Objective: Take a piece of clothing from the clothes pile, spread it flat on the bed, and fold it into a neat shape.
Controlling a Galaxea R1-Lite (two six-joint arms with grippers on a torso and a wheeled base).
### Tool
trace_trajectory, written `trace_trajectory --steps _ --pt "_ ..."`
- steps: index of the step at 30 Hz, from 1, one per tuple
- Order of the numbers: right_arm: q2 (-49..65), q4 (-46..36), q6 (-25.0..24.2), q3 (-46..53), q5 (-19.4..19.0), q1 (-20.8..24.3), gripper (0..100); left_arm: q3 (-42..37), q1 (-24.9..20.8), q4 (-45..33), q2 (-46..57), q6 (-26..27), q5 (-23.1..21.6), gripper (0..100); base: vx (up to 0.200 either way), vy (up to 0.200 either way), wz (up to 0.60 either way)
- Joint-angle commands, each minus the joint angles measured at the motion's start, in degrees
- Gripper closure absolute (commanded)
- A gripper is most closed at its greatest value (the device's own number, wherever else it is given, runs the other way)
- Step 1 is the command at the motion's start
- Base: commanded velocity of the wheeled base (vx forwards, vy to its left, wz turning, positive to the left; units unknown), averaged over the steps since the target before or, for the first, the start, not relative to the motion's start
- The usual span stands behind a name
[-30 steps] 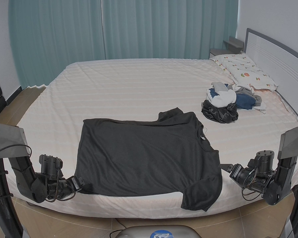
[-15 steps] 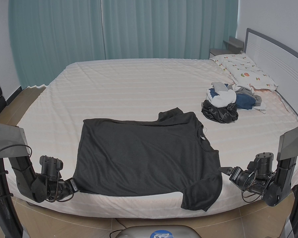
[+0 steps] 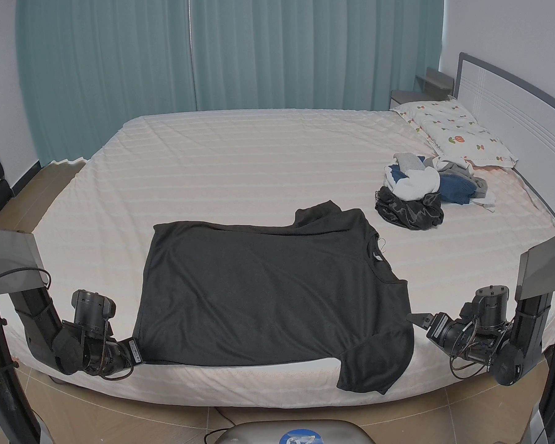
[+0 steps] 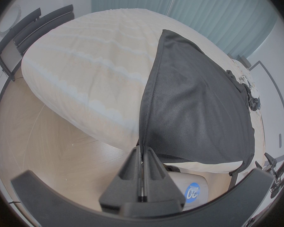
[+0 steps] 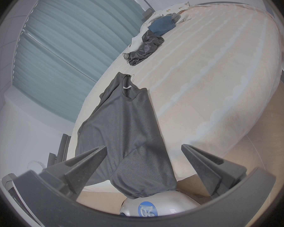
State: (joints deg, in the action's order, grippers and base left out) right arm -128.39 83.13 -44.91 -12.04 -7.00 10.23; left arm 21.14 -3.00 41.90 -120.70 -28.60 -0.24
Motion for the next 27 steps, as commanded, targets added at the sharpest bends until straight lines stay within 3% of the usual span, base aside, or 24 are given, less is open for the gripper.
trace_trajectory --steps 1,3,4,10,16,19,21,27 --pt "-0.1 0.0 0.0 0.1 0.0 0.1 0 0.0 0.2 -0.1 0.3 0.0 0.0 100 0.0 0.0 0.0" --pt "-0.1 0.0 0.0 0.1 -0.3 0.1 0 -0.3 0.2 -0.6 0.2 1.0 0.2 100 0.0 0.0 0.0" --pt "-0.1 0.0 0.0 0.2 -0.3 0.1 0 -0.3 0.2 -0.6 0.2 1.1 0.2 0 0.0 0.0 0.0" --pt "-0.1 0.0 0.0 0.1 -0.8 -0.1 0 -0.7 1.4 -0.2 1.0 2.5 -1.3 0 0.0 0.0 0.0" --pt "-0.2 0.0 0.0 0.0 -1.3 0.1 0 2.6 4.8 0.0 1.2 2.8 -12.9 0 0.0 0.0 0.0" --pt "-0.2 0.0 0.0 0.0 -1.5 0.1 0 3.8 5.5 0.2 1.0 3.5 -16.1 0 0.0 0.0 0.0" --pt "-0.2 0.0 0.0 -0.1 -1.6 0.1 0 4.8 5.8 0.3 0.4 6.5 -19.3 0 0.0 0.0 0.0" --pt "-0.2 0.0 0.0 -0.3 -1.6 0.3 0 5.8 5.8 0.4 -2.2 10.8 -18.0 0 0.0 0.0 0.0"
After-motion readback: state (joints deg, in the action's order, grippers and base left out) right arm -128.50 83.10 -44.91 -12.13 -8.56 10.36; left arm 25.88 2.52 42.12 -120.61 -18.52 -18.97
